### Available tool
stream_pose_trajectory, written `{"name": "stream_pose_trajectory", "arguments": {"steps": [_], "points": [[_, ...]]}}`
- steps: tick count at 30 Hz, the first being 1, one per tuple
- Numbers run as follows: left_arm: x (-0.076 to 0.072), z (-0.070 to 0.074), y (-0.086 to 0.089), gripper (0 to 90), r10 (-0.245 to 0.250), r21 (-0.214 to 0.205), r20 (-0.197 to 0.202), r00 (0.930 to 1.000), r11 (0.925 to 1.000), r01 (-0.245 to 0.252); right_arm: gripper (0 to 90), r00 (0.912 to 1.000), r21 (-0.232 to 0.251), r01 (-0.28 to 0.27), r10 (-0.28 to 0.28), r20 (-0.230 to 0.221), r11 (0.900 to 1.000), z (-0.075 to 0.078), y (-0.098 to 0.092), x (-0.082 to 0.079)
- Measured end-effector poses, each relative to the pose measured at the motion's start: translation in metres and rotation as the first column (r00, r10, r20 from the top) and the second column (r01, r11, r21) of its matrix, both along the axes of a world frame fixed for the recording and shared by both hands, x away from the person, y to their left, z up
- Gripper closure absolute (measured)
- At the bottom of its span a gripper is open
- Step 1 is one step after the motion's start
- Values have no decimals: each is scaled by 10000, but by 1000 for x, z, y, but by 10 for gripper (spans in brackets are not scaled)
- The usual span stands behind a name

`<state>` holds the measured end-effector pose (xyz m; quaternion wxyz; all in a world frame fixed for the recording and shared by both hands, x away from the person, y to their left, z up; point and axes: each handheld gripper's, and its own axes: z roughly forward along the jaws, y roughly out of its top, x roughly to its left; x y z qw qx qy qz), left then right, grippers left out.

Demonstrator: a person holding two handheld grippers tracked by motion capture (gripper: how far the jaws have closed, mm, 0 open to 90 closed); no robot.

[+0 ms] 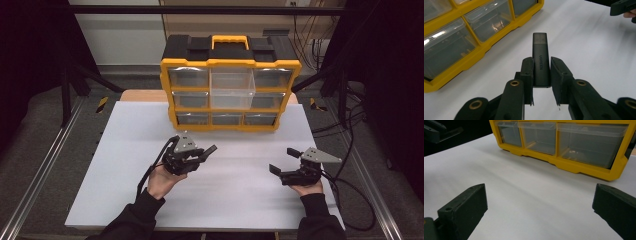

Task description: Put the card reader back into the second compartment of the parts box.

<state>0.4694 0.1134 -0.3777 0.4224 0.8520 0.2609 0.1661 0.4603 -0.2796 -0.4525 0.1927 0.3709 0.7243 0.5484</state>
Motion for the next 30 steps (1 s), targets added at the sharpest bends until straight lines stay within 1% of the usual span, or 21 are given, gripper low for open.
{"name": "stream_pose_trajectory", "arguments": {"steps": [6, 15, 22, 30], "points": [[-1, 6, 3, 730, 96, -186, 47, 9999, 9998, -96, 2, 10000, -5, 16, -16, 6, 10000, 0, 0, 0], [-2, 16, 4, 729, 47, -276, 253, 9997, 9996, -40, 2, 10000, -19, 5, -5, 11, 10000, 0, 0, 0], [-3, 20, 2, 729, -14, -327, 293, 9996, 9995, 24, 2, 10000, -21, 15, -15, 18, 10000, 0, 0, 0], [-5, 31, -2, 729, -182, -359, 461, 9988, 9992, 199, 2, 10000, -17, 20, -20, 16, 10000, 0, 0, 0]]}}
